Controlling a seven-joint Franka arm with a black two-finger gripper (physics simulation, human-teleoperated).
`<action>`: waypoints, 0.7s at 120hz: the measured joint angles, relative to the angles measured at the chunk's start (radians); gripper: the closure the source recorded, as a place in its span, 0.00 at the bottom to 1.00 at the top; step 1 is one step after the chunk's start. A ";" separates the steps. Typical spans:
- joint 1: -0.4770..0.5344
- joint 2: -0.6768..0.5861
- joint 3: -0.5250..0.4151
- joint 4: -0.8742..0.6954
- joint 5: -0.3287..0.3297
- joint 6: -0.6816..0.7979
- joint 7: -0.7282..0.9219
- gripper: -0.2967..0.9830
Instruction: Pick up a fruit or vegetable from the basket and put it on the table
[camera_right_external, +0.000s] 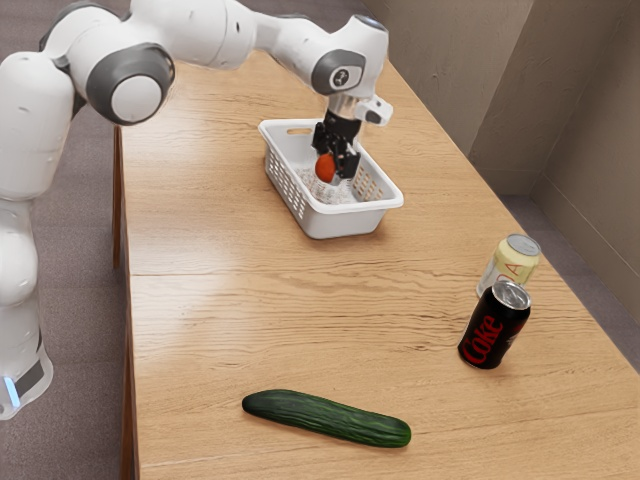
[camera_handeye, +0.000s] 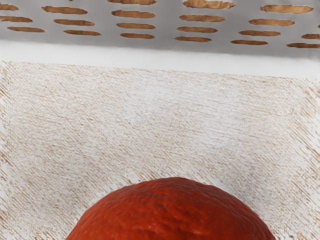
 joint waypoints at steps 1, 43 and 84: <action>0.000 -0.005 -0.003 0.000 0.000 -0.002 0.000 0.52; -0.054 -0.100 -0.168 0.005 0.006 -0.073 0.010 0.51; -0.146 -0.074 -0.172 0.018 0.007 -0.081 0.019 0.50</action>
